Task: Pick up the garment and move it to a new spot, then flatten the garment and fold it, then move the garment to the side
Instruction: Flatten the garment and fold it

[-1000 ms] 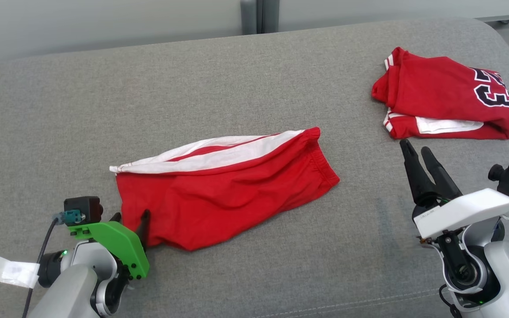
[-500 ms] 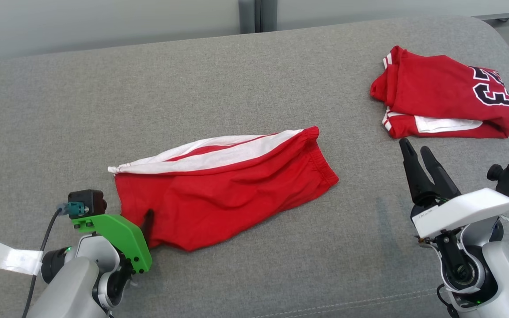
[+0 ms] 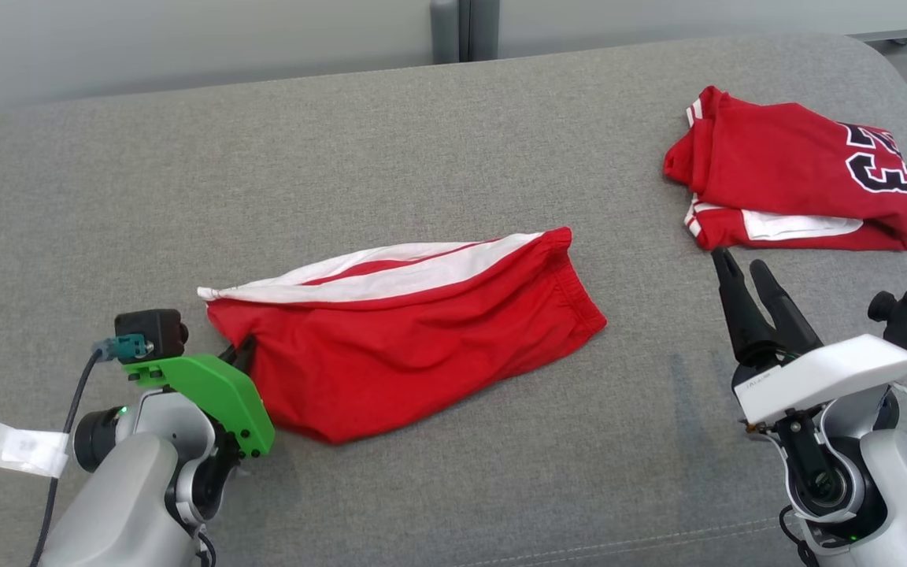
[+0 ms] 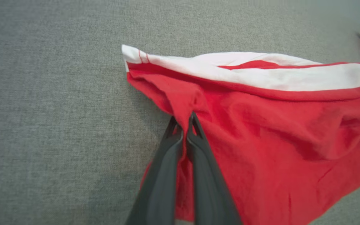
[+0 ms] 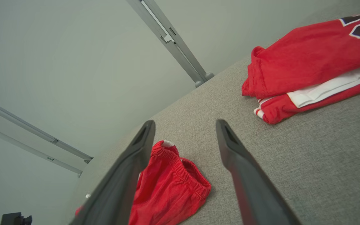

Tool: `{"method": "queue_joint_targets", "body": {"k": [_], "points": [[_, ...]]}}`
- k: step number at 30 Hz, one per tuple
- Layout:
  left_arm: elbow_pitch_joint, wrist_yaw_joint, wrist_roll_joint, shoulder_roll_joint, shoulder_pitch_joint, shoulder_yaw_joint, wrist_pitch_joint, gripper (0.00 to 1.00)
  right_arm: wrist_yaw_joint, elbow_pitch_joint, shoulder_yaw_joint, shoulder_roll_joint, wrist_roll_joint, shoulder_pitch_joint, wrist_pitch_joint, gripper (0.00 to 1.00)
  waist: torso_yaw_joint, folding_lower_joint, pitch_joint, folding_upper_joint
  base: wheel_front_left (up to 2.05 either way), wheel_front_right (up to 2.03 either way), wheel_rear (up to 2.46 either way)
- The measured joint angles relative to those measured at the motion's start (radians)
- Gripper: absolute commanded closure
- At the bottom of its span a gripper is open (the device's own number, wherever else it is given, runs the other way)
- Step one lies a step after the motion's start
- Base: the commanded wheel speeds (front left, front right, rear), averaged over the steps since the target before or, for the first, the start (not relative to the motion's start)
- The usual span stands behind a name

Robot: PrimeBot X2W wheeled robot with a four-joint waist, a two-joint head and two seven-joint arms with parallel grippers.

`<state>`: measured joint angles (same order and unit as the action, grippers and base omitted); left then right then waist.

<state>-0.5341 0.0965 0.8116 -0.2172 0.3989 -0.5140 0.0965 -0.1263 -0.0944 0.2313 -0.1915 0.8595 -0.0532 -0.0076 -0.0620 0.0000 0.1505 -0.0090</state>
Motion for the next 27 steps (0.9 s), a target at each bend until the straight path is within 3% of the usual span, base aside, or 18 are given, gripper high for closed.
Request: {"method": "queue_joint_targets", "body": {"k": [6,14,27], "points": [[0.067,-0.002,-0.010,-0.016,0.012,0.005,-0.027,1.00,0.000,0.000,-0.002,0.000,-0.010,0.000,0.002,0.00,0.006,0.0000,-0.010,0.0000,0.00,0.00,0.00],[0.145,-0.019,-0.008,0.007,0.015,-0.005,-0.026,1.00,0.000,0.001,0.015,0.003,-0.016,0.000,0.019,0.00,-0.004,0.0000,-0.024,0.0000,0.00,0.00,0.00],[0.293,-0.026,0.004,0.080,0.074,-0.073,0.049,1.00,0.000,-0.002,0.031,0.021,-0.023,0.000,0.027,0.00,-0.098,0.0000,-0.027,0.0000,0.00,0.00,0.00]]}}
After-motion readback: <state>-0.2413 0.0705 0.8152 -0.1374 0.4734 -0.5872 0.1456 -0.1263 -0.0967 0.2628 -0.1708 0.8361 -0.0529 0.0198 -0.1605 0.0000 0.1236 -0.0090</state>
